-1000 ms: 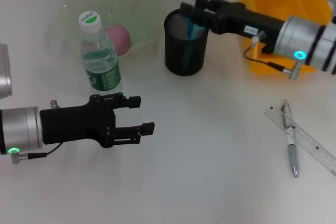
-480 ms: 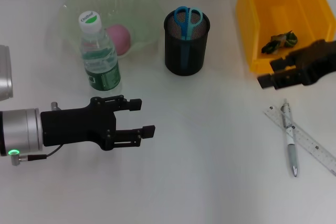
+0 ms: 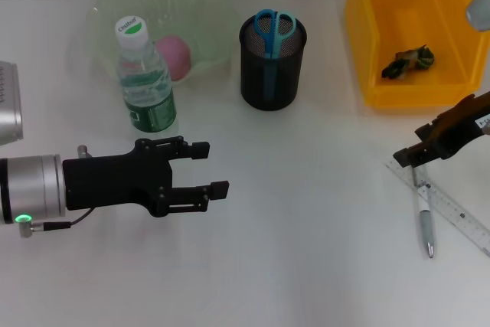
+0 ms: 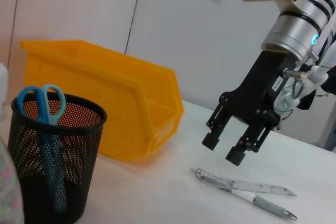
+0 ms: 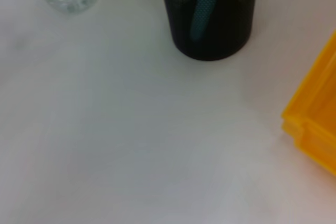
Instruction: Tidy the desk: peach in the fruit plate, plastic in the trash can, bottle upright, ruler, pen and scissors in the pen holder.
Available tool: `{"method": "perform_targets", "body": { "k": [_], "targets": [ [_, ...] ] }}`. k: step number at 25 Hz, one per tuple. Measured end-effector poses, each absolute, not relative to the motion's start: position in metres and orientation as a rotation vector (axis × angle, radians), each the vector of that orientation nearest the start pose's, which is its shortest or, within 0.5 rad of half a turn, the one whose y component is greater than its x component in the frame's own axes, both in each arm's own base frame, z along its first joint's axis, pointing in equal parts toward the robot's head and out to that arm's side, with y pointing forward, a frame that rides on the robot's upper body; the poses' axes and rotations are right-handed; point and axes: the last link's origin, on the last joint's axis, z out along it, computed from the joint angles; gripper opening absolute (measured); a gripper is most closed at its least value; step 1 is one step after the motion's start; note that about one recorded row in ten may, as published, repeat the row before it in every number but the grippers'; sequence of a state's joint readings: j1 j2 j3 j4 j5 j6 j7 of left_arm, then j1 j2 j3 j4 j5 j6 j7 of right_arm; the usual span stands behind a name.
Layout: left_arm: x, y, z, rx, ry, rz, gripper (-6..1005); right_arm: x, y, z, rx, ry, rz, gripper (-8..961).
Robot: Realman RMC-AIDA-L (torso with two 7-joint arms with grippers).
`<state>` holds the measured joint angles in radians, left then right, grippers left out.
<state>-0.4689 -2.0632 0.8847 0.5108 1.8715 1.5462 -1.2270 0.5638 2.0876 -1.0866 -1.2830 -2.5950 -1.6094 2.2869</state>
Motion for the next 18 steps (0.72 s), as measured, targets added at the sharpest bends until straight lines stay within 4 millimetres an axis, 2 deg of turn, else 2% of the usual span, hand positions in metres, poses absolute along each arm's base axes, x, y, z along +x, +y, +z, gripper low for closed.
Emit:
{"method": "perform_targets", "body": {
  "k": [18],
  "targets": [
    [-0.276,0.293,-0.036,-2.829,-0.605,-0.737,780,0.241,0.360,0.006,-2.587,0.981,-0.391,606]
  ]
}}
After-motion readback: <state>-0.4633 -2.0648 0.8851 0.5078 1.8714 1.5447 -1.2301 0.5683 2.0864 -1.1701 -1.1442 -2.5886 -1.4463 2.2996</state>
